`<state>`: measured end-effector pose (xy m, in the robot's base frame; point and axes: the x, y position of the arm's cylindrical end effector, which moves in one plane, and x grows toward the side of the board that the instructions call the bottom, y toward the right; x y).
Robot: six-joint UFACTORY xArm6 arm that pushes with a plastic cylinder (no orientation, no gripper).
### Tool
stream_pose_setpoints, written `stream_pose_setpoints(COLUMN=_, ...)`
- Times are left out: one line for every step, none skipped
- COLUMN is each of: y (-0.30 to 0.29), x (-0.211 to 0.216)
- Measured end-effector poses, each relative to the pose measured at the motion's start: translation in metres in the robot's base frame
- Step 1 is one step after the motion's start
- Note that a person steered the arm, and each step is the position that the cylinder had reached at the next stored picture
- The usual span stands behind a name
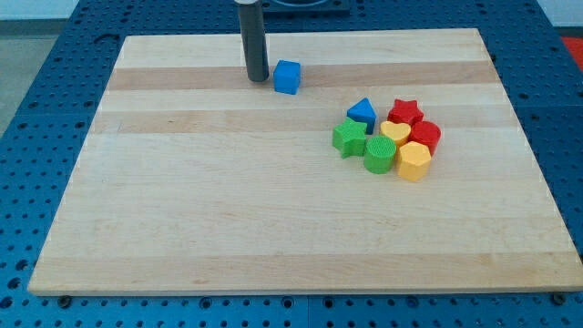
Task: Slide the blue cube towards right
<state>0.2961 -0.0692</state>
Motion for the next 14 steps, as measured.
stream_pose_setpoints(y=0.0, x=0.002)
stream_pose_setpoints(y=0.0, x=0.006)
stream_pose_setpoints(y=0.005, x=0.007)
stream_pose_setpoints(y=0.017, x=0.008)
stream_pose_setpoints(y=0.034, x=0.008)
stream_pose_setpoints(y=0.046, x=0.009)
stream_pose_setpoints(y=0.057, x=0.01)
stream_pose_setpoints(y=0.069, x=0.01)
stream_pose_setpoints(y=0.08, x=0.01)
stream_pose_setpoints(y=0.085, x=0.01)
stream_pose_setpoints(y=0.093, x=0.01)
stream_pose_setpoints(y=0.106, x=0.01)
stream_pose_setpoints(y=0.117, x=0.01)
stream_pose_setpoints(y=0.122, x=0.01)
